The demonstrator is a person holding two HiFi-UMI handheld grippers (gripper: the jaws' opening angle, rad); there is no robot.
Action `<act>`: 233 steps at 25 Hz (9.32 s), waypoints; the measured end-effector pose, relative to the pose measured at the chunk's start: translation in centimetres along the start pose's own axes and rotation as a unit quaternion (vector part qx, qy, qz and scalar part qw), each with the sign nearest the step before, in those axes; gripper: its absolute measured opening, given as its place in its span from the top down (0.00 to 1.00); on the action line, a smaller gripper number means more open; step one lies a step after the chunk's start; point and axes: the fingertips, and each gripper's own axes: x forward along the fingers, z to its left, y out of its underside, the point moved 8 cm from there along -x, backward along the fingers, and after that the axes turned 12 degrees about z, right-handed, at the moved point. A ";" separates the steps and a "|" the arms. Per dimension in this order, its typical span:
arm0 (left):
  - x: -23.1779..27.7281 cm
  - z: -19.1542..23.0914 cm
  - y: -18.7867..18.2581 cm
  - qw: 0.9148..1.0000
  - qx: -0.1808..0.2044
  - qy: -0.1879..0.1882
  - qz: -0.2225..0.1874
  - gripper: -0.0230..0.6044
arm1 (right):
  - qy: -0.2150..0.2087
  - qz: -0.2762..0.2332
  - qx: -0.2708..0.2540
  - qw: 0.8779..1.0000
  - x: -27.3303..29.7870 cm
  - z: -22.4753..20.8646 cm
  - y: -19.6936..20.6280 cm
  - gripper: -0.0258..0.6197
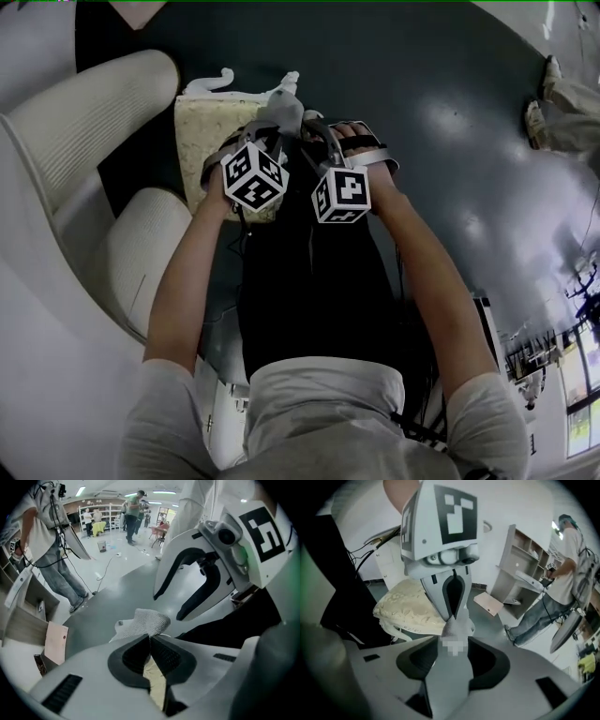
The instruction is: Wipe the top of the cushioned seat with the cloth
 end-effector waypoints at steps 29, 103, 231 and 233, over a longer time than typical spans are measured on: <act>-2.8 2.6 11.3 0.945 -0.305 0.013 -0.114 0.92 | -0.002 -0.013 0.368 0.930 5.1 -0.3 -0.5 0.93; -3.0 -34.3 35.6 0.766 -0.597 -0.069 -0.229 0.94 | -0.141 0.021 0.136 0.980 2.4 28.3 -4.9 0.93; -46.2 -49.9 16.8 0.680 -0.471 -0.296 -0.479 0.94 | 0.104 -0.394 0.186 0.894 -55.5 31.5 -10.2 0.93; -47.3 -50.7 16.2 0.672 -0.465 -0.309 -0.486 0.94 | 0.115 -0.397 0.186 0.892 -56.4 31.4 -9.5 0.93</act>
